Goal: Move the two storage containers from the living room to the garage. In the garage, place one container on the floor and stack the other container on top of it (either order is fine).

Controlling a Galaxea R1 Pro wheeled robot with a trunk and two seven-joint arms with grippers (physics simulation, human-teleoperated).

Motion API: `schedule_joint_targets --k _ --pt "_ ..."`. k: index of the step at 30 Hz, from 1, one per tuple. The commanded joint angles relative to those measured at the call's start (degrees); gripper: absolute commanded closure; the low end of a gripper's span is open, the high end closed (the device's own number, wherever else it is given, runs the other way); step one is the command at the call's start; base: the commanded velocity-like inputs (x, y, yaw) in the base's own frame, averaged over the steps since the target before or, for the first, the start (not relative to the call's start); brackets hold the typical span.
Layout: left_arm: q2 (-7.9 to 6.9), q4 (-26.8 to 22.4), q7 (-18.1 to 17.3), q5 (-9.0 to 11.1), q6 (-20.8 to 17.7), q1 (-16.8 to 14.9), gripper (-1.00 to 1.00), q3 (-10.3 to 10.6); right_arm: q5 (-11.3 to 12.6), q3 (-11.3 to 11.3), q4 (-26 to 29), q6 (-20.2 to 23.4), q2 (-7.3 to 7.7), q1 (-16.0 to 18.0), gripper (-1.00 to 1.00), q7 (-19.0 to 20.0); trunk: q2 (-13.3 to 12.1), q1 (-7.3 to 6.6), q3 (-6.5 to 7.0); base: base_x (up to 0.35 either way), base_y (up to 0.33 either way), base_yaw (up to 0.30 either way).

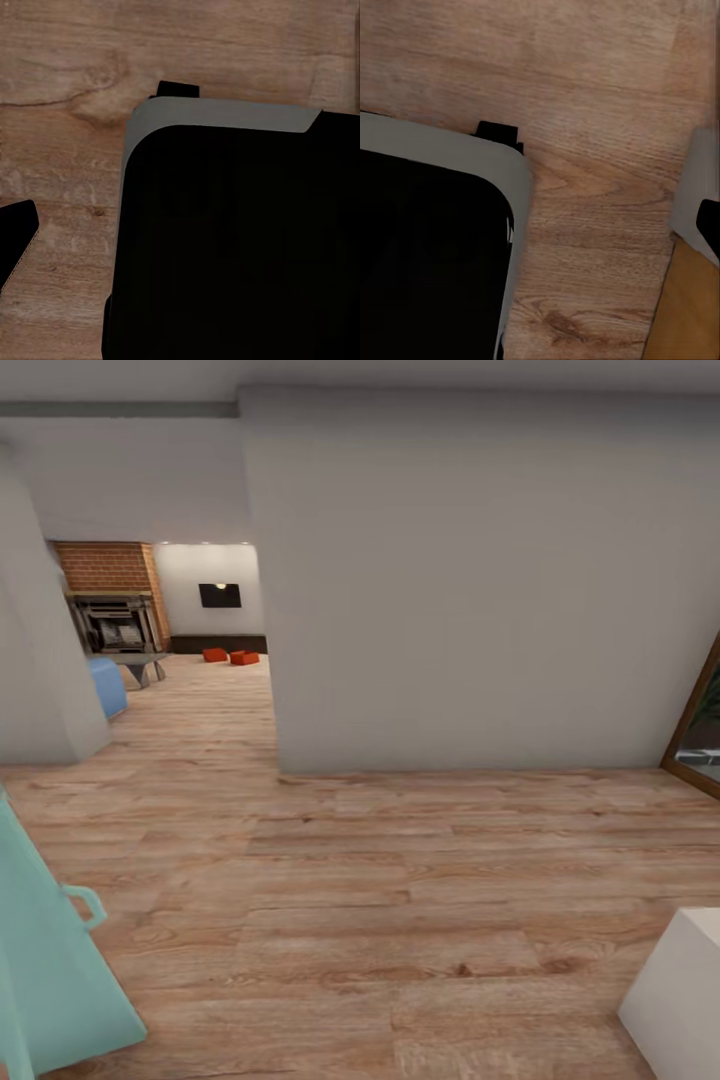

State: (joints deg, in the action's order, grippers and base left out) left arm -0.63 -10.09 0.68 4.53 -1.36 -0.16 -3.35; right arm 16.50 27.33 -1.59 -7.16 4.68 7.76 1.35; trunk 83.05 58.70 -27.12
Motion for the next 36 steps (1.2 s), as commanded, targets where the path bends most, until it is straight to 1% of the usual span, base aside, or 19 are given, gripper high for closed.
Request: schedule_joint_targets --k 1,6,9,27,36 --pt "0.0 -0.1 0.0 0.5 -0.1 0.0 -1.0 -0.2 0.3 0.5 -0.2 -0.4 -0.02 0.1 -1.0 0.1 0.0 0.03 -0.06 0.322 0.0 0.0" --pt "-0.04 0.0 0.0 0.5 -0.1 0.0 -1.0 -0.2 0.0 0.4 -0.2 -0.4 -0.08 0.1 -1.0 0.1 0.0 0.03 -0.06 0.322 0.0 0.0" --pt "-0.06 -0.1 0.0 0.5 -0.1 0.0 -1.0 -0.2 0.3 0.3 -0.2 -0.3 -0.1 0.1 -1.0 0.2 0.0 0.03 -0.06 0.323 0.0 0.0" --pt "-0.07 -0.1 0.0 0.4 -0.1 0.0 -1.0 -0.2 0.2 0.1 -0.2 -0.6 -0.11 0.1 -1.0 0.2 0.0 0.03 -0.06 0.322 0.0 0.0" --pt "-0.07 -0.1 0.0 0.4 -0.1 0.0 -1.0 -0.2 0.5 -0.1 -0.2 -0.9 -0.11 0.1 -1.0 0.2 0.0 0.03 -0.06 0.322 0.0 0.2"
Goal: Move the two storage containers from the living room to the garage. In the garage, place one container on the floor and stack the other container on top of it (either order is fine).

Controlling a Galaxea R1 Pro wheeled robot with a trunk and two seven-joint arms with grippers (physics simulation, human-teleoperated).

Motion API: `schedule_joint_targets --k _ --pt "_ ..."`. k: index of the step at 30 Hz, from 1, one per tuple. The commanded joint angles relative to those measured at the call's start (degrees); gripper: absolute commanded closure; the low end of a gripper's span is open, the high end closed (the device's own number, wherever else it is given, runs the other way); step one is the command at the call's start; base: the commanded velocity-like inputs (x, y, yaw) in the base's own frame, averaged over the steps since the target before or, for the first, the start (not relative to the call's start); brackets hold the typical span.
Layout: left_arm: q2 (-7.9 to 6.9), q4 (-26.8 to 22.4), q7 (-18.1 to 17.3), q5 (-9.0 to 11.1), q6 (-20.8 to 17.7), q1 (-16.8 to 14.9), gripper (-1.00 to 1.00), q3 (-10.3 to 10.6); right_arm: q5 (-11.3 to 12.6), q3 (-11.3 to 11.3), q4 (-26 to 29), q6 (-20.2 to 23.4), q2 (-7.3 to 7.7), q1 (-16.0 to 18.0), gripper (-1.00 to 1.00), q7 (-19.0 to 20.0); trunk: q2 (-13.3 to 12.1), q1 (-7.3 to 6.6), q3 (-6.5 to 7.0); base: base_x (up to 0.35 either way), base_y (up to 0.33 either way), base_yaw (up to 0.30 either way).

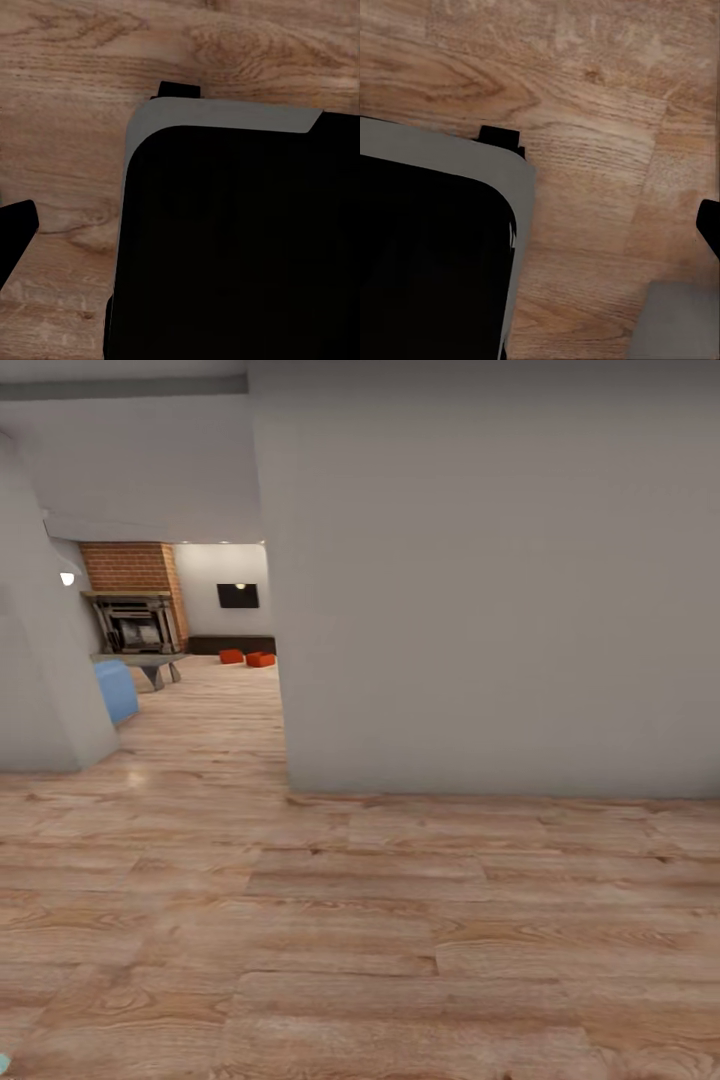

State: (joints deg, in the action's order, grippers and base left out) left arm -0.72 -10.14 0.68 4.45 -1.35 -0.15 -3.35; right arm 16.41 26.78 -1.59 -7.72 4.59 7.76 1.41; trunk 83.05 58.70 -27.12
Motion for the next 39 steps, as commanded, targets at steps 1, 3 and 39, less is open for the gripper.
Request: schedule_joint_targets --k 1,3,39 --pt "0.02 0.0 0.0 0.5 -0.1 0.0 -1.0 -0.2 0.6 0.5 -0.2 -0.5 -0.02 0.1 -1.0 0.2 0.0 0.03 -0.06 0.323 0.0 0.261" --pt "0.02 0.0 0.0 0.5 -0.1 0.0 -1.0 -0.2 0.7 0.5 -0.2 -0.7 -0.02 0.1 -1.0 0.1 0.0 0.03 -0.06 0.323 0.0 0.264" --pt "0.02 0.0 0.0 0.5 -0.1 0.0 -1.0 -0.2 -0.4 1.4 -0.2 -0.9 0.37 0.1 -1.0 0.1 0.0 0.03 -0.06 0.322 0.0 0.15"
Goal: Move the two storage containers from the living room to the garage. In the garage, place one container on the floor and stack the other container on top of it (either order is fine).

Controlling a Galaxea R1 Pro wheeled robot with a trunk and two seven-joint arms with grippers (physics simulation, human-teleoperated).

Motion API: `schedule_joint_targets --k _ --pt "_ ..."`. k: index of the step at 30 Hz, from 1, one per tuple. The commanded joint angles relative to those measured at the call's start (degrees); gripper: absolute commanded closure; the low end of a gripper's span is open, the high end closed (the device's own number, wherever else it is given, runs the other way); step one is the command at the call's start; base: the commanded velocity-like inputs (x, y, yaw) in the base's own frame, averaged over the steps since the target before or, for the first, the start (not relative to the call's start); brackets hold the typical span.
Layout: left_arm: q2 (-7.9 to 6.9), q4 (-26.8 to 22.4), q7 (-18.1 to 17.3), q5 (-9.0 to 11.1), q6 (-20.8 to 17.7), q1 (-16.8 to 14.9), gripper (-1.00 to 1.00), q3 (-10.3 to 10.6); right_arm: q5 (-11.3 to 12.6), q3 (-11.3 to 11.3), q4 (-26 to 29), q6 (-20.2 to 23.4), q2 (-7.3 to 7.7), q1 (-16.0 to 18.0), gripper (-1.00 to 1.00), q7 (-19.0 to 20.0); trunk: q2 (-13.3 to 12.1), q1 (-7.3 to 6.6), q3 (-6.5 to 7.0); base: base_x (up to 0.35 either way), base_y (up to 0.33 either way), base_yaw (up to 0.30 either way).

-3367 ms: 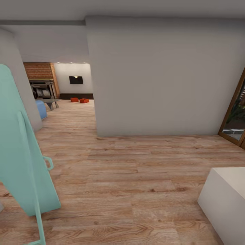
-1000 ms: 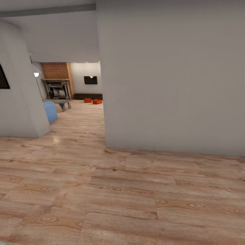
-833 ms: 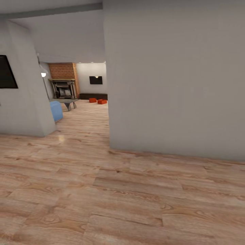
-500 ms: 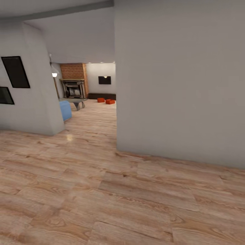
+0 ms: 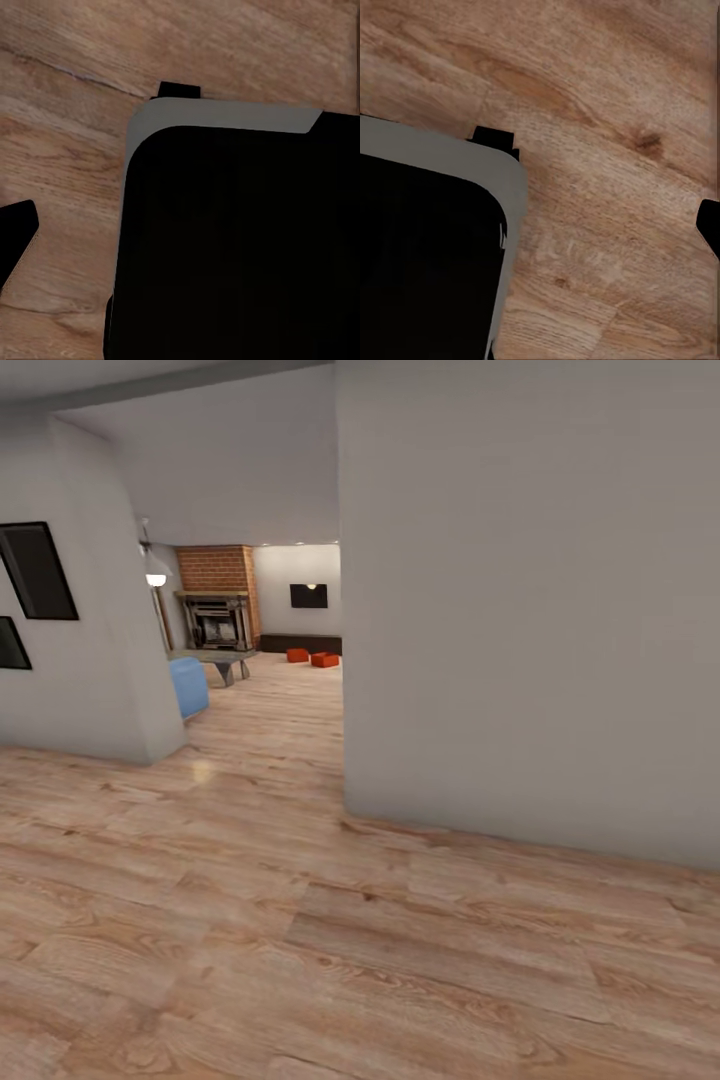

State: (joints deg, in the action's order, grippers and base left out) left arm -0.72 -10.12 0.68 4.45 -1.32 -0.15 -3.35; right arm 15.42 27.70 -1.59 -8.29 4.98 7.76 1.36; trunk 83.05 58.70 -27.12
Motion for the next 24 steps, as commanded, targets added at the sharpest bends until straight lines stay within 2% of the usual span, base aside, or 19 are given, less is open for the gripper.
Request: schedule_joint_targets --k 1,24 --pt "0.01 0.0 0.0 0.5 -0.1 0.0 -1.0 -0.2 0.6 0.5 -0.2 -0.3 -0.04 0.1 -1.0 0.1 0.0 0.03 -0.06 0.322 0.0 0.0" --pt "0.01 0.0 0.0 0.5 0.1 0.0 -1.0 -0.2 1.6 -0.5 -0.2 -0.3 -0.41 0.1 -1.0 0.2 0.0 0.03 -0.06 0.323 0.0 0.0"
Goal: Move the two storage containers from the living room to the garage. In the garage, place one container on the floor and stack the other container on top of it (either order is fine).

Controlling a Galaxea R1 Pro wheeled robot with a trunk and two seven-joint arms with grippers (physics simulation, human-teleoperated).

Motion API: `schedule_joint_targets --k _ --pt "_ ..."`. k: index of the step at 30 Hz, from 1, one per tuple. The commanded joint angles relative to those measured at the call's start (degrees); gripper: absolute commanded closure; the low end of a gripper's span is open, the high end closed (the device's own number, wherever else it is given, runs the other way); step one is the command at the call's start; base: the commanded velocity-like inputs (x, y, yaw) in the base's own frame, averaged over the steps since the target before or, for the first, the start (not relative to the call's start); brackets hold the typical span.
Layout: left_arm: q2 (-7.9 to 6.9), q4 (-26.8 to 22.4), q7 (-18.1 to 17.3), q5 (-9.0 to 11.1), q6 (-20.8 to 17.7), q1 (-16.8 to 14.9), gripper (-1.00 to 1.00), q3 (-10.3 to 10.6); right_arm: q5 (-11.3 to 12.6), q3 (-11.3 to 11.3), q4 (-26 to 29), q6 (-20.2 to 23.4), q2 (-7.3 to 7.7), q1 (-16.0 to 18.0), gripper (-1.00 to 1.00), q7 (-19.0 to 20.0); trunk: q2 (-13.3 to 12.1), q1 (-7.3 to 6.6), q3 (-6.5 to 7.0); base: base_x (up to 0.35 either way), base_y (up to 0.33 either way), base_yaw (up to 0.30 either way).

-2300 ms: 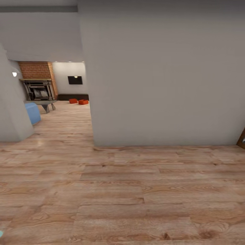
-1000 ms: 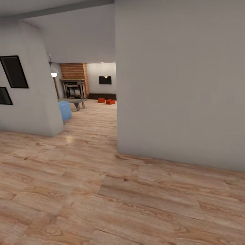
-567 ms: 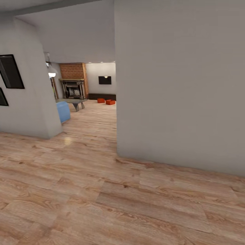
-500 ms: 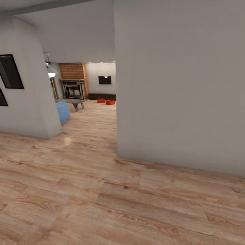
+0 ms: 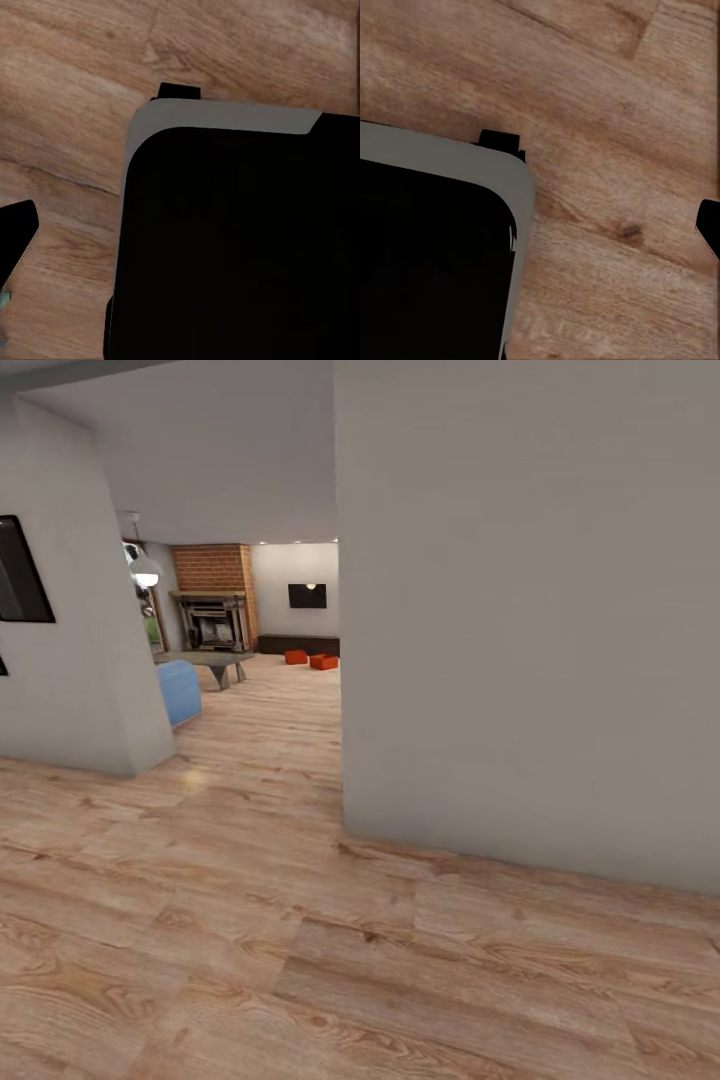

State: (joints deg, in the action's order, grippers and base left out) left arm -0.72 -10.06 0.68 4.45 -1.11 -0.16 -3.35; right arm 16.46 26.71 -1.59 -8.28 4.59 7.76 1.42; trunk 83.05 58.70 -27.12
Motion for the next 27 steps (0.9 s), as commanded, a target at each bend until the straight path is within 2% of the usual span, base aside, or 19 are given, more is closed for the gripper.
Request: schedule_joint_targets --k 1,11,27 --pt "0.01 0.0 0.0 0.5 -0.1 0.0 -1.0 -0.2 0.6 0.5 -0.2 -0.3 -0.02 0.1 -1.0 0.2 0.0 0.03 -0.06 0.322 0.0 0.0" --pt "0.06 -0.1 0.0 0.5 -0.1 0.0 -1.0 -0.2 0.6 0.4 -0.1 -0.6 0.1 0.1 -1.0 0.1 0.0 0.03 -0.06 0.322 0.0 0.022" --pt "0.1 0.0 0.0 0.5 -0.1 0.0 -1.0 -0.2 0.5 0.4 0.0 -0.7 0.12 0.1 -1.0 0.1 0.0 0.03 -0.06 0.322 0.0 0.244"
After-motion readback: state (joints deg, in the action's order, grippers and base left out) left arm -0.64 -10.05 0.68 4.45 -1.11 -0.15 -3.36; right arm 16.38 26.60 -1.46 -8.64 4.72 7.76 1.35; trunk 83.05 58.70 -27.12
